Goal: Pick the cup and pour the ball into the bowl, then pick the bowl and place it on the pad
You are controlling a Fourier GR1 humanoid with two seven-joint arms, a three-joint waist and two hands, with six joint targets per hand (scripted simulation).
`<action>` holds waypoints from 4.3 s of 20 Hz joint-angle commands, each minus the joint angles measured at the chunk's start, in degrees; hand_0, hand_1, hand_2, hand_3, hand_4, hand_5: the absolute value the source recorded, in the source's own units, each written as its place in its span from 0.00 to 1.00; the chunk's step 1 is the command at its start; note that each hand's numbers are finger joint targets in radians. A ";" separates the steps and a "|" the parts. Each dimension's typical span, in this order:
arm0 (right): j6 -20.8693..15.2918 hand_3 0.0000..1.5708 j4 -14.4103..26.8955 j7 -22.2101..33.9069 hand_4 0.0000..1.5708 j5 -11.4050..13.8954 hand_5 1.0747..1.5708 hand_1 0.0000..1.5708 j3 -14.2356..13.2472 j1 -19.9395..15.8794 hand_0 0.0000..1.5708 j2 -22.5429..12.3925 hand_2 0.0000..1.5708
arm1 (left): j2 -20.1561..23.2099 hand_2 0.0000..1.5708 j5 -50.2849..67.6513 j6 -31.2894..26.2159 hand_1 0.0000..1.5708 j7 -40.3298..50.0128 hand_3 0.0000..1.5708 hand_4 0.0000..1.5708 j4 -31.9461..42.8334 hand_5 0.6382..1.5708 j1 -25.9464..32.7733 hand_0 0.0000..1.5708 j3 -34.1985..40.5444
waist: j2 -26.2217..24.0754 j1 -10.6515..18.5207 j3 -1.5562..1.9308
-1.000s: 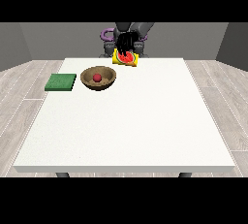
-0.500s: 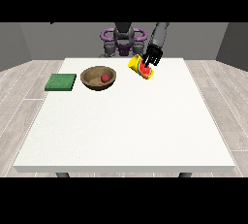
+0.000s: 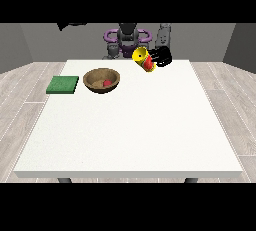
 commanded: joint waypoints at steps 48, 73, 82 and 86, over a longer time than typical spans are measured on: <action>-0.97 0.00 56.76 -33.41 0.20 5.86 0.99 0.00 -3.95 -17.94 0.00 6.19 0.00 | 39.68 0.00 34.12 -45.14 0.00 19.78 0.00 0.00 -11.77 0.95 -23.51 0.00 18.06 | 19.04 8.36 1.27; -20.37 1.00 48.94 -14.03 0.75 20.95 0.78 1.00 2.51 -16.48 1.00 0.91 1.00 | 43.64 0.00 36.52 -48.64 0.00 24.25 0.00 0.00 -5.98 0.98 -26.71 0.00 18.79 | 14.90 10.39 1.00; -18.62 1.00 34.84 12.17 0.80 25.18 0.81 1.00 10.18 -21.39 1.00 -1.75 1.00 | 48.41 0.00 33.68 -52.61 0.00 14.77 0.00 0.00 7.86 0.97 -17.39 0.00 23.03 | 6.90 1.65 1.00; -11.94 1.00 40.82 3.03 0.83 20.86 0.84 1.00 4.73 -19.97 1.00 -6.80 1.00 | 50.93 0.00 35.13 -54.03 0.00 13.26 0.00 0.00 6.18 0.97 -16.69 0.00 24.79 | 11.52 1.75 1.14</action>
